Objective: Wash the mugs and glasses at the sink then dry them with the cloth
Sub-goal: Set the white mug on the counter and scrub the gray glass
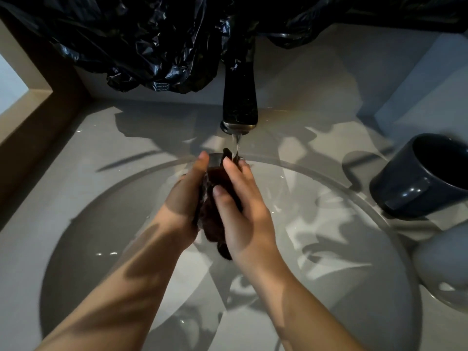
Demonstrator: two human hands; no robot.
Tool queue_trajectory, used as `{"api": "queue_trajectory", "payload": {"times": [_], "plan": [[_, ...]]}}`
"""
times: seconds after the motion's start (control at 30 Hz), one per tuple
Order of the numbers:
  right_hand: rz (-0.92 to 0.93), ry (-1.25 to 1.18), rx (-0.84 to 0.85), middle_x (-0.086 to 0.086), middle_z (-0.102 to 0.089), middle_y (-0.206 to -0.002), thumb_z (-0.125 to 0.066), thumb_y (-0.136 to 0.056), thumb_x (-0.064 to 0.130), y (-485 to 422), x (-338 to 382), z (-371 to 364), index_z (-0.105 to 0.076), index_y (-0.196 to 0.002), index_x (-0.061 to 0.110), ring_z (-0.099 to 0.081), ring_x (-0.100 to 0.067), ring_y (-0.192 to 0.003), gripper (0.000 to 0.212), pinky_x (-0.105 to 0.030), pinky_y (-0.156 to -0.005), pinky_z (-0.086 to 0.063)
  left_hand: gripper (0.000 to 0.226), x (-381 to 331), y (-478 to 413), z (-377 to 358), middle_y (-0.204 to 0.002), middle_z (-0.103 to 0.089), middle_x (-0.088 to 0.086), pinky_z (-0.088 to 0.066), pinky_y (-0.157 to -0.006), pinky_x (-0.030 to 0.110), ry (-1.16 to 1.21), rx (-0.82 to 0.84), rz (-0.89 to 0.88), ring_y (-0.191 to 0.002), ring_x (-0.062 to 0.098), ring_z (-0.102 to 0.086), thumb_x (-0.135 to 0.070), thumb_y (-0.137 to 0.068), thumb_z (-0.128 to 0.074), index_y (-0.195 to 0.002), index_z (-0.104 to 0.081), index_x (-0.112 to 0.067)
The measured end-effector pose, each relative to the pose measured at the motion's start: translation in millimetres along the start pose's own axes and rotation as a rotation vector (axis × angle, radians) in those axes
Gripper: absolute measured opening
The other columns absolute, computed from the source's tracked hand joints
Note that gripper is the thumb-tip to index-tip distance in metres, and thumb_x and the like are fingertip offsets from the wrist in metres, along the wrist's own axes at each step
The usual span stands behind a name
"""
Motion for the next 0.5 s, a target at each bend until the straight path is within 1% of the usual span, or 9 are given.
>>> {"api": "queue_trajectory", "payload": {"times": [0.07, 0.13, 0.2, 0.23, 0.3, 0.33, 0.4, 0.43, 0.5], "plan": [[-0.067, -0.164, -0.055, 0.012, -0.047, -0.141, -0.054, -0.091, 0.034, -12.9, 3.0, 8.0, -0.053, -0.13, 0.036, -0.043, 0.001, -0.127, 0.04, -0.012, -0.101, -0.034, 0.045, -0.4, -0.4, 0.2, -0.097, -0.072, 0.013, -0.053, -0.082, 0.038, -0.034, -0.007, -0.019, -0.087, 0.026, -0.069, -0.049, -0.083, -0.052, -0.105, -0.068, -0.013], [-0.305, -0.45, -0.081, 0.0, -0.065, -0.122, -0.051, -0.095, 0.023, -21.4, 4.5, 13.3, -0.059, -0.125, 0.027, -0.063, -0.014, -0.108, 0.031, -0.021, -0.086, -0.051, 0.043, -1.6, 0.2, -3.9, -0.096, -0.07, 0.017, -0.049, -0.083, 0.045, -0.081, -0.041, -0.042, -0.087, 0.032, -0.065, -0.048, -0.082, -0.056, -0.102, -0.067, -0.011], [-0.441, -0.502, -0.049, -0.005, -0.071, -0.11, -0.047, -0.096, 0.027, -20.6, 0.7, 15.3, -0.064, -0.12, 0.021, -0.068, -0.022, -0.099, 0.03, -0.026, -0.074, -0.056, 0.044, -2.8, -0.8, -5.3, -0.097, -0.071, 0.02, -0.052, -0.081, 0.042, -0.102, -0.097, -0.052, -0.084, 0.033, -0.067, -0.045, -0.084, -0.059, -0.101, -0.066, -0.005], [-0.454, -0.47, -0.046, -0.006, -0.072, -0.106, -0.047, -0.096, 0.029, -18.4, -0.8, 16.3, -0.067, -0.116, 0.02, -0.068, -0.024, -0.098, 0.03, -0.027, -0.073, -0.056, 0.043, -2.6, -2.8, -3.2, -0.089, -0.072, 0.018, -0.055, -0.072, 0.035, -0.098, -0.138, -0.066, -0.076, 0.03, -0.068, -0.044, -0.085, -0.059, -0.098, -0.066, -0.004], [-0.344, -0.363, -0.079, -0.002, -0.072, -0.102, -0.051, -0.094, 0.029, -13.9, -1.7, 16.0, -0.07, -0.106, 0.024, -0.067, -0.021, -0.098, 0.022, -0.025, -0.078, -0.053, 0.037, -3.6, -3.3, 1.0, -0.072, -0.069, 0.011, -0.052, -0.049, 0.021, -0.053, -0.203, -0.106, -0.058, 0.02, -0.065, -0.043, -0.087, -0.059, -0.089, -0.065, -0.007], [-0.218, -0.274, -0.082, 0.002, -0.07, -0.108, -0.055, -0.093, 0.028, -11.1, -0.8, 15.2, -0.068, -0.106, 0.028, -0.064, -0.016, -0.102, 0.018, -0.02, -0.082, -0.051, 0.036, -3.6, -2.9, 2.5, -0.071, -0.067, 0.008, -0.052, -0.046, 0.021, -0.019, -0.225, -0.117, -0.055, 0.017, -0.064, -0.043, -0.088, -0.058, -0.091, -0.063, -0.008], [0.095, 0.022, -0.053, 0.005, -0.057, -0.124, -0.061, -0.086, 0.036, -5.8, 1.4, 10.9, -0.063, -0.117, 0.034, -0.053, -0.008, -0.115, 0.031, -0.013, -0.094, -0.044, 0.038, -2.7, -1.7, 4.5, -0.079, -0.067, 0.009, -0.057, -0.061, 0.029, 0.035, -0.24, -0.114, -0.066, 0.019, -0.065, -0.041, -0.088, -0.058, -0.1, -0.062, -0.006], [0.213, 0.158, -0.046, 0.004, -0.053, -0.128, -0.06, -0.082, 0.042, -5.1, 0.2, 9.6, -0.062, -0.12, 0.034, -0.049, -0.008, -0.12, 0.039, -0.015, -0.1, -0.04, 0.038, -2.8, -1.0, 4.7, -0.082, -0.068, 0.011, -0.057, -0.073, 0.035, 0.05, -0.23, -0.098, -0.072, 0.022, -0.066, -0.04, -0.087, -0.059, -0.102, -0.063, -0.005], [0.268, 0.256, -0.047, 0.004, -0.052, -0.127, -0.058, -0.078, 0.047, -10.0, -0.7, 11.1, -0.061, -0.118, 0.038, -0.046, -0.01, -0.122, 0.041, -0.02, -0.104, -0.038, 0.035, -3.0, -0.8, 4.0, -0.085, -0.068, 0.014, -0.053, -0.086, 0.043, 0.065, -0.148, -0.046, -0.079, 0.027, -0.066, -0.039, -0.085, -0.06, -0.095, -0.067, -0.006]]}}
Point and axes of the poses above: each hand's wrist, its own y-axis away from the middle knuckle, its own z-axis out of the back of the hand, x = y × z, the point moved 2 cm from there along -y, towards the middle knuckle
